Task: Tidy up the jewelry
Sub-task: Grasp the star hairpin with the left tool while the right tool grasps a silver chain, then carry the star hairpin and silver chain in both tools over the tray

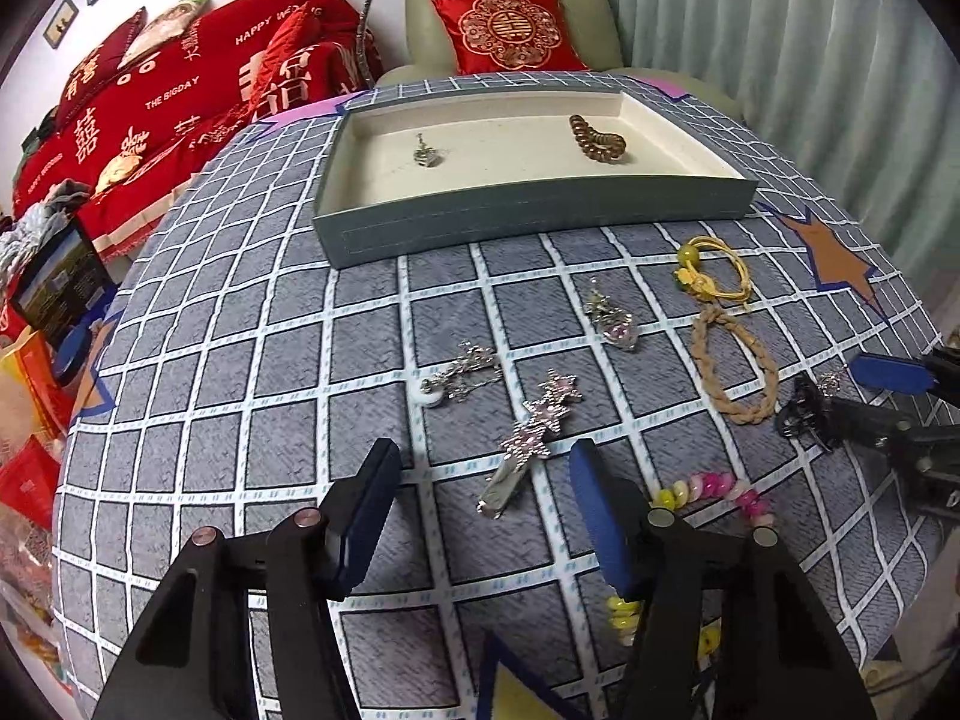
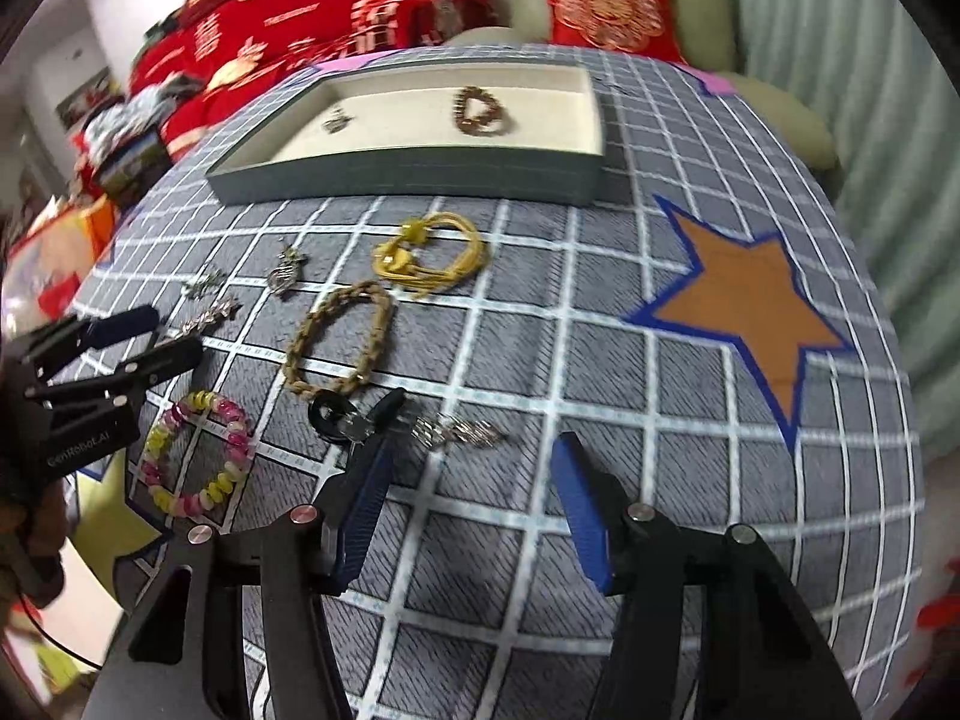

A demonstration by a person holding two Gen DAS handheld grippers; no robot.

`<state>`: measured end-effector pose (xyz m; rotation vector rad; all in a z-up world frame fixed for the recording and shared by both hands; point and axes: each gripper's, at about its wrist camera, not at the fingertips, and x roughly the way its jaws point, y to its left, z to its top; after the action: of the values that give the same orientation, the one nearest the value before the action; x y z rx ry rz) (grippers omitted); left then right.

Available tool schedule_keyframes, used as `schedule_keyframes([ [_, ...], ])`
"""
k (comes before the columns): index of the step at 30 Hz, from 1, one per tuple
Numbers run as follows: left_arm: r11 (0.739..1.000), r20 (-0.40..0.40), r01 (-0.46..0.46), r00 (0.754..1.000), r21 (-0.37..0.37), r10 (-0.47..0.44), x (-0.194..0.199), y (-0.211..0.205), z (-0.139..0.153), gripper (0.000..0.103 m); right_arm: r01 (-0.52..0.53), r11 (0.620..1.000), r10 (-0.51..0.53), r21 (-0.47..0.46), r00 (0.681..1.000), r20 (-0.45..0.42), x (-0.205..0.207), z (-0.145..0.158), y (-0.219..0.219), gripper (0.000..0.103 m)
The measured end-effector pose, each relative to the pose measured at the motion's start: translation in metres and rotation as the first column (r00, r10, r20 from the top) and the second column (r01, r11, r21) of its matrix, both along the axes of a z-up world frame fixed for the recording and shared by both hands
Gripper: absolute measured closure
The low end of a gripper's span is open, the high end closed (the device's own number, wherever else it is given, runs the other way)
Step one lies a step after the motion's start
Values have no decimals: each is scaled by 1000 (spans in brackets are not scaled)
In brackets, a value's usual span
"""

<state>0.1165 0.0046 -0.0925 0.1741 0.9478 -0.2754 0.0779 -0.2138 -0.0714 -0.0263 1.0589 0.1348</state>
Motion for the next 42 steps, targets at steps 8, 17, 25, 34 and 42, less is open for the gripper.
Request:
schedule_keyframes([
  [8,999,-10,38,999,-23,-38,-2,-9,2,58,-53,997,54,-50,998,23,2,-1,12,65],
  [17,997,-3,17,1000,-72,-17,-8,-4,5,76,-33,999,33,-16,999,19,-6,1,7,67],
  [25,990,28,-5,1000,-144,9,-16,9,23,76,9,998,-11,68,999,32,-13,17,-9,67],
  [34,983,82,-20,996,-181,35,-18,15,57,76,31,989,-41,147,997,63,-10,46,-21,67],
  [42,976,145,-49,986,-213,82,0,22,103,76,14,979,-39,205,992,122,16,87,-25,67],
])
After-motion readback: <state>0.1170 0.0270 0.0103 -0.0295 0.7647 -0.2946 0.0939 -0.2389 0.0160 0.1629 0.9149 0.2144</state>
